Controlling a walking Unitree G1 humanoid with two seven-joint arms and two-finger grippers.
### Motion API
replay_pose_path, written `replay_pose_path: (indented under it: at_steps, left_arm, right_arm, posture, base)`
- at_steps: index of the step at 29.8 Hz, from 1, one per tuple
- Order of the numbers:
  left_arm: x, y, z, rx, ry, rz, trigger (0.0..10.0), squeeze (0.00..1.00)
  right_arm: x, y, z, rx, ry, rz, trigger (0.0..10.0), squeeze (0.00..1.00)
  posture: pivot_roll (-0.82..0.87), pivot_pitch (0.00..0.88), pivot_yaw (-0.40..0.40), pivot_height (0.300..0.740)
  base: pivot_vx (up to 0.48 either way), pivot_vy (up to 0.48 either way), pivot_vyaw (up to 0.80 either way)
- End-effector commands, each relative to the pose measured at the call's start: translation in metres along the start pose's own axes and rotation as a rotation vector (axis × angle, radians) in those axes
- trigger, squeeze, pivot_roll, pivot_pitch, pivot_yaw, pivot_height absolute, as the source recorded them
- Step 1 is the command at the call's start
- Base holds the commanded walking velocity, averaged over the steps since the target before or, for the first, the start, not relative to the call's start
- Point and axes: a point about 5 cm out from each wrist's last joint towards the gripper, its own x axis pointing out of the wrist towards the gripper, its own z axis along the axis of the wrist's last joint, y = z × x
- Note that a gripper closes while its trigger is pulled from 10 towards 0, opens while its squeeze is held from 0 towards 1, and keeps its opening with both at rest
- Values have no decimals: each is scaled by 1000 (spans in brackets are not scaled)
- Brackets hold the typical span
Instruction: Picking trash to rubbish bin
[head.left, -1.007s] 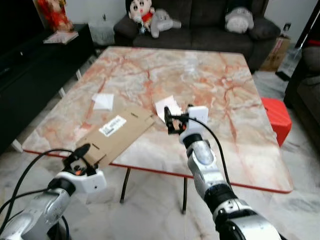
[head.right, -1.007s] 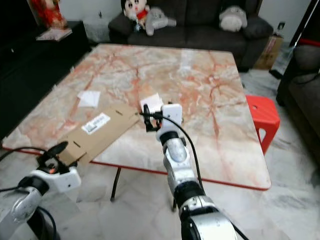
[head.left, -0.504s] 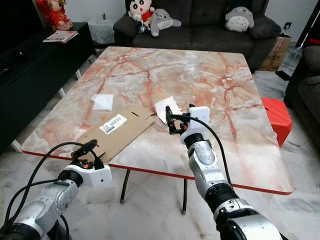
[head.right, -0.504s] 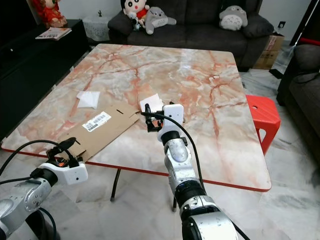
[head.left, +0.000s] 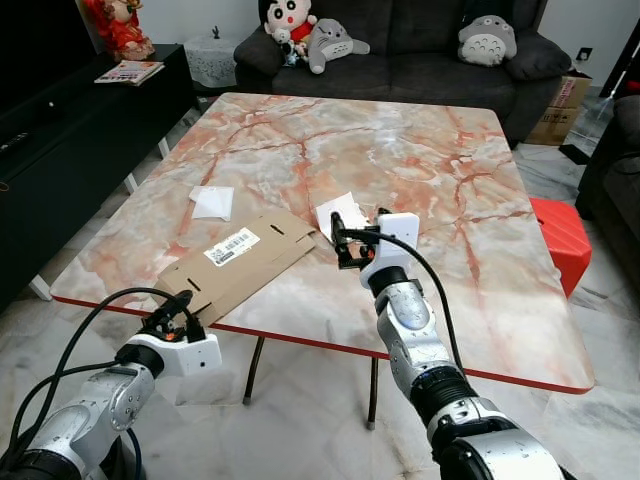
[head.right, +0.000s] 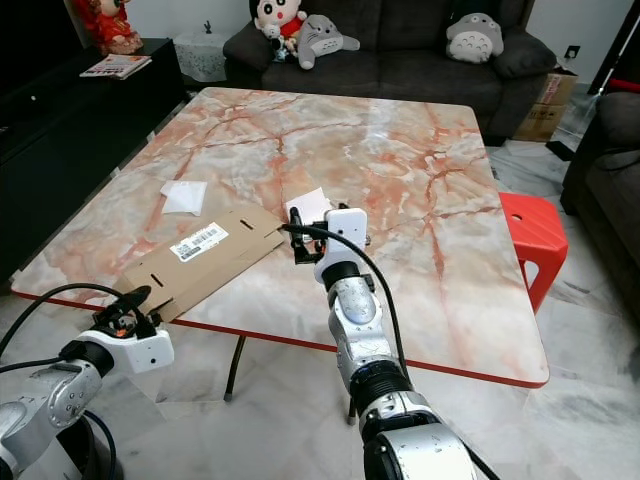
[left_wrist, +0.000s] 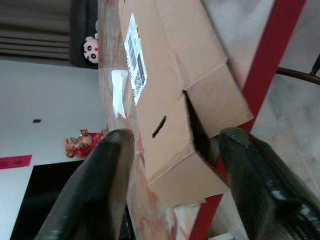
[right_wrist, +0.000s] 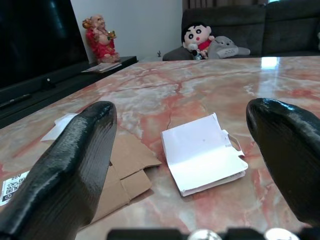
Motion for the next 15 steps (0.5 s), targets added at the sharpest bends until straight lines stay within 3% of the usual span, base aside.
replay_pose_path:
  at_steps: [1, 5, 12, 14, 15]
  left_arm:
    - [1, 5, 11, -29, -44, 23, 0, 0]
    - [1, 6, 25, -63, -89, 38, 0, 0]
    - [2, 7, 31, -79, -104, 37, 0, 0]
    - [2, 8, 33, -119, -107, 40, 0, 0]
    - [2, 12, 34, -137, -108, 71, 4510, 0]
  right_arm:
    - [3, 1, 5, 3, -14, 3, 10000, 0]
    - [3, 2, 4, 4, -13, 6, 10000, 0]
    - [4, 2, 4, 6, -12, 9, 10000, 0]
    - [3, 1, 5, 5, -13, 8, 10000, 0]
    - [3, 1, 4, 4, -12, 7, 10000, 0]
  posture:
    - [25, 36, -9, 740]
    - [25, 36, -9, 740]
    - [28, 34, -11, 740]
    - [26, 33, -10, 740]
    - [27, 33, -10, 740]
  base:
    - [0, 0, 0]
    - [0, 0, 0]
    - [0, 0, 0]
    - [0, 0, 0]
    - [0, 0, 0]
